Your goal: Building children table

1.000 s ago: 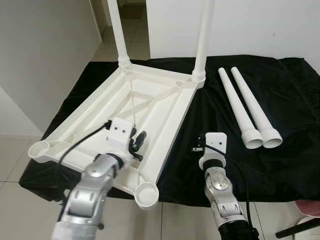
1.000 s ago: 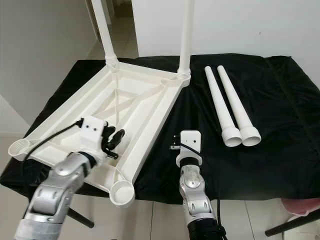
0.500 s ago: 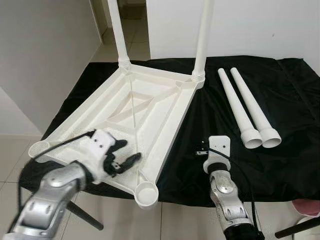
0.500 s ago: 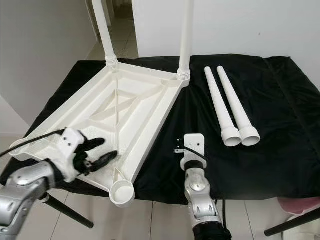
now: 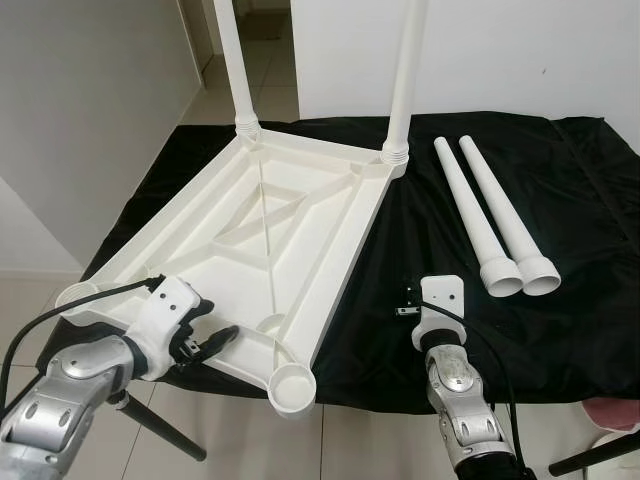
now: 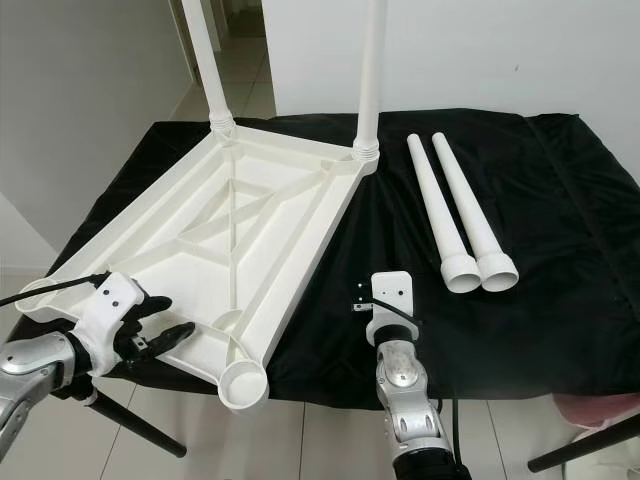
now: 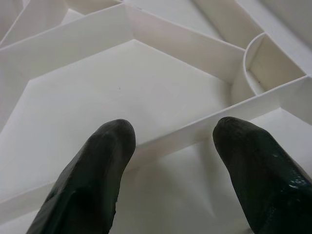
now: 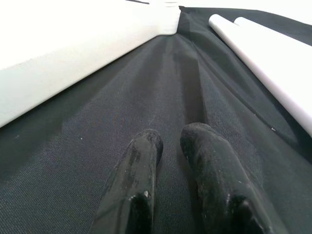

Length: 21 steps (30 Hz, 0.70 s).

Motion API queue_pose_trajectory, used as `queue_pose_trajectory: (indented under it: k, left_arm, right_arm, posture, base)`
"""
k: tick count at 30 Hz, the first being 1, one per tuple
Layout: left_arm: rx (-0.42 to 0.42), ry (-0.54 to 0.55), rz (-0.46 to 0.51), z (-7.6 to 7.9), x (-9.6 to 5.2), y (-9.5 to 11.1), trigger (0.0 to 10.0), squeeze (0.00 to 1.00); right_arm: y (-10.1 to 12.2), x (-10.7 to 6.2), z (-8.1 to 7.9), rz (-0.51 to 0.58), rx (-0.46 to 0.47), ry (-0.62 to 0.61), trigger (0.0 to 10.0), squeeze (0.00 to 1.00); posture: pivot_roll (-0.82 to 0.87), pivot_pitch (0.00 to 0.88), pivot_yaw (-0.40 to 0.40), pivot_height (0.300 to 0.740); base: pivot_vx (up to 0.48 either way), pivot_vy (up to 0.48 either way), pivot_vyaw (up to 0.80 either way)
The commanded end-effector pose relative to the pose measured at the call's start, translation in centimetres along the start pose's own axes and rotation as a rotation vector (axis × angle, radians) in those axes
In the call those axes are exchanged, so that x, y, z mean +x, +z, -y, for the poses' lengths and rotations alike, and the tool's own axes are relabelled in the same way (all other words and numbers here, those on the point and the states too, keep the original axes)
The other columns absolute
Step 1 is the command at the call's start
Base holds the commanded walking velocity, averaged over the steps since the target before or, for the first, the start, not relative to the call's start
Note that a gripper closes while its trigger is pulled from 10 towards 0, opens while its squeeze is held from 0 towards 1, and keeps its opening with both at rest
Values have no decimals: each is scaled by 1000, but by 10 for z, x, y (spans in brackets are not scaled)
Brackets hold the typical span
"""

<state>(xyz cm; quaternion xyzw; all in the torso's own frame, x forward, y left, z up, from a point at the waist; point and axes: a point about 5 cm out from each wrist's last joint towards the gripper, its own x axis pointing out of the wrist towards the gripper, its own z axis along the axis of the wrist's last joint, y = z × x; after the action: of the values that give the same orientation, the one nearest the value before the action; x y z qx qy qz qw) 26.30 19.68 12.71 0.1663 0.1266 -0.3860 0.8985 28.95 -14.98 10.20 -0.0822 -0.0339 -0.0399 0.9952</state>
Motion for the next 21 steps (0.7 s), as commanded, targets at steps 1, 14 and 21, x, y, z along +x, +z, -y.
queue_pose_trajectory:
  k: [1, 14, 21]
  left_arm:
    - [30, -409, -49, 14, -6, -6, 10000, 0]
    - [139, -473, -97, 5, 10, -10, 10000, 0]
    - [187, -506, -109, 2, 20, -10, 10000, 0]
  right_arm:
    - [0, -1, -3, 0, -4, 18, 10000, 0]
    - [-1, -4, -7, 3, -6, 25, 10000, 0]
    - [0, -3, -7, 7, -6, 20, 10000, 0]
  posture:
    - [-24, 47, 67, 740]
    - [-43, 32, 85, 740]
    - [-54, 29, 99, 740]
  base:
    - [0, 0, 0]
    - [0, 0, 0]
    - [0, 0, 0]
